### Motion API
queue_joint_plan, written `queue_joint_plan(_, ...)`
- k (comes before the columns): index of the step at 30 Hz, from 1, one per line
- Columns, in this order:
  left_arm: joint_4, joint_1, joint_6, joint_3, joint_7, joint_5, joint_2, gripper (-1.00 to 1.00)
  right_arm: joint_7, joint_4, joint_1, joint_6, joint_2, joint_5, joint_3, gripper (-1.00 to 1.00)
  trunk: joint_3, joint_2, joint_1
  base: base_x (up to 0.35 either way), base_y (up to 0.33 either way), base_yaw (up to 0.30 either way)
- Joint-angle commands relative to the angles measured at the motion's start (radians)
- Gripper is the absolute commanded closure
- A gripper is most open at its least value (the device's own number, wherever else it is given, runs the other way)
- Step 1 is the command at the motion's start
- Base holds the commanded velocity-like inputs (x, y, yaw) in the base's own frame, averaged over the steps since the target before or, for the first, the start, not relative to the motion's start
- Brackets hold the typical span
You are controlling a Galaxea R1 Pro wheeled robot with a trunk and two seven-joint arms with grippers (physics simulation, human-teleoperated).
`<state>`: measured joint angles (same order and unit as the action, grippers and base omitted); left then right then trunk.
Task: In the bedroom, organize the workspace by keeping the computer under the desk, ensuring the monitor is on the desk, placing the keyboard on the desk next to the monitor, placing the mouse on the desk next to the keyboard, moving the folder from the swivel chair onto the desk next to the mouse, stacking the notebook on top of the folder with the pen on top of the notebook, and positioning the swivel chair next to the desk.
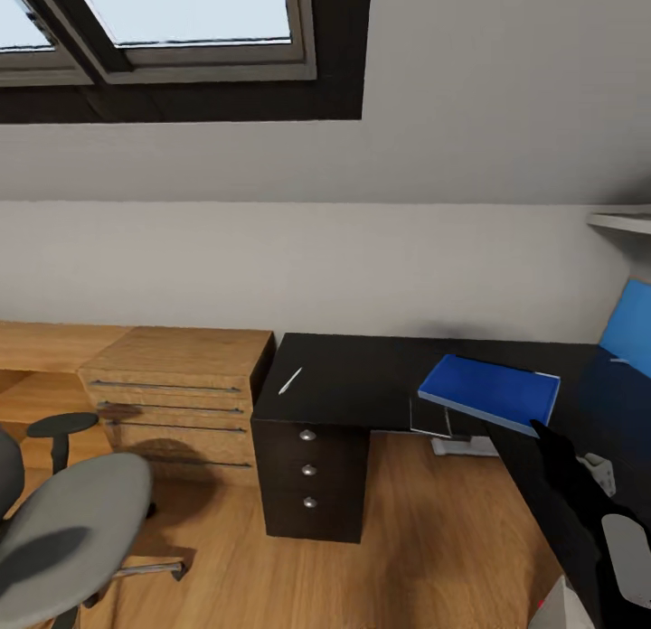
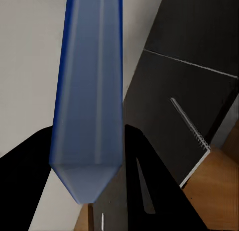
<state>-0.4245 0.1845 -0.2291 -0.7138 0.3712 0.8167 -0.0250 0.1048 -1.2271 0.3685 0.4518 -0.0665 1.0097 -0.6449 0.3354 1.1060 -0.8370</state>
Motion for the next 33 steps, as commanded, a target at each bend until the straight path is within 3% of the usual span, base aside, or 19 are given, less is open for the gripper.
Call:
queue_joint_plan(1,0.000,0.001,-0.006,-0.009,0.006,0.009,0.001,-1.00,0.002,0.005,0.001,0.004,0.003,0.004,-0.001,1.00,0.001,0.001,0.000,0.000,0.000,-0.299)
queue_joint_plan(11,0.000,0.001,-0.006,-0.008,0.006,0.010,0.002,-1.00,0.002,0.010,0.001,0.009,0.020,0.013,0.012,1.00,0.001,0.001,0.000,0.000,0.000,-0.265)
queue_joint_plan(16,0.000,0.001,-0.006,-0.009,0.006,0.010,0.002,-1.00,0.002,0.003,0.001,0.018,0.021,0.054,0.015,1.00,0.001,0.001,0.000,0.000,0.000,-0.037)
queue_joint_plan(24,0.000,0.001,-0.006,-0.009,0.006,0.010,0.002,-1.00,0.010,0.003,0.001,0.029,0.021,0.068,0.067,1.00,0.001,0.001,0.000,0.000,0.000,-0.003)
queue_joint_plan(27,0.000,0.001,-0.006,-0.009,0.006,0.010,0.002,-1.00,0.012,0.004,0.001,0.030,0.022,0.097,0.071,1.00,0.001,0.001,0.000,0.000,0.000,0.000)
queue_joint_plan(33,0.000,0.001,-0.006,-0.009,0.006,0.010,0.002,-1.00,0.011,0.008,0.001,0.028,0.023,0.108,0.075,1.00,0.001,0.001,0.000,0.000,0.000,0.000)
